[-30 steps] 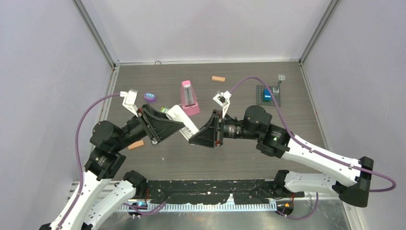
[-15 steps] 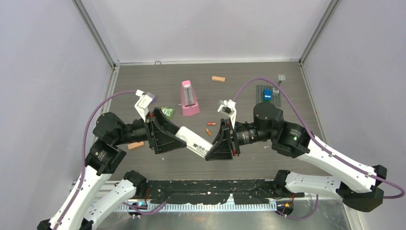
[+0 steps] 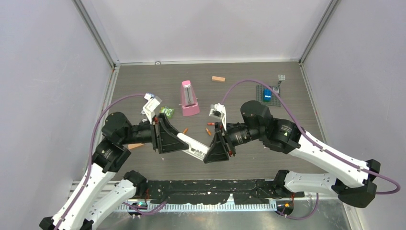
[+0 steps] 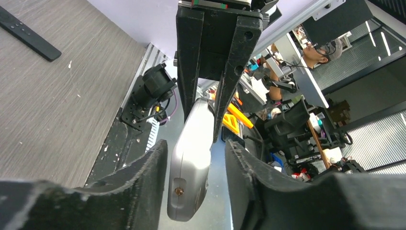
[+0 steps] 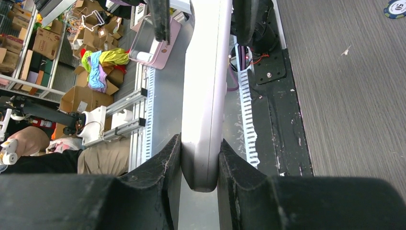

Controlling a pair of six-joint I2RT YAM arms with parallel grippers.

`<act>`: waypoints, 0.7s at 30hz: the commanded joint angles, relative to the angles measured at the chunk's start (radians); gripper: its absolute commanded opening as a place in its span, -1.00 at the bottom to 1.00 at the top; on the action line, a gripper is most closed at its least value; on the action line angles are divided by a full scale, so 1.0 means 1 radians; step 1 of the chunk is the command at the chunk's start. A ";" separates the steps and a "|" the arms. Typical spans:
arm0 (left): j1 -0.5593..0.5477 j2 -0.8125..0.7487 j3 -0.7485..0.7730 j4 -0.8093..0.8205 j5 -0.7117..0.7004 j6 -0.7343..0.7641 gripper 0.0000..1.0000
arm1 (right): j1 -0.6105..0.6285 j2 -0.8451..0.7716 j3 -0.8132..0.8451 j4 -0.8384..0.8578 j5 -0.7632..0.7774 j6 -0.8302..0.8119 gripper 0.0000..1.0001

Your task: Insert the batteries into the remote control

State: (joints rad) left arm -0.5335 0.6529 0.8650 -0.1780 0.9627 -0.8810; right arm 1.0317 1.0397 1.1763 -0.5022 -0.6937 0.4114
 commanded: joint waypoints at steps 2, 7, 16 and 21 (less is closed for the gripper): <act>0.006 0.015 0.000 0.011 0.032 0.022 -0.18 | -0.004 0.007 0.070 0.020 -0.036 -0.020 -0.84; 0.006 0.018 -0.012 0.015 0.047 0.034 -0.53 | -0.006 0.012 0.076 0.020 -0.033 -0.015 -0.83; 0.006 -0.010 -0.051 0.020 -0.031 0.029 -1.00 | -0.025 -0.024 0.031 0.024 0.061 0.010 0.15; 0.006 -0.045 -0.159 0.051 -0.229 -0.025 -1.00 | -0.079 -0.115 -0.067 0.035 0.343 0.101 0.70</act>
State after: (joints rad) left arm -0.5335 0.6304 0.7769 -0.1547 0.9085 -0.8642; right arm 0.9874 1.0096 1.1614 -0.5102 -0.5781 0.4431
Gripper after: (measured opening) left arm 0.282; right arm 0.803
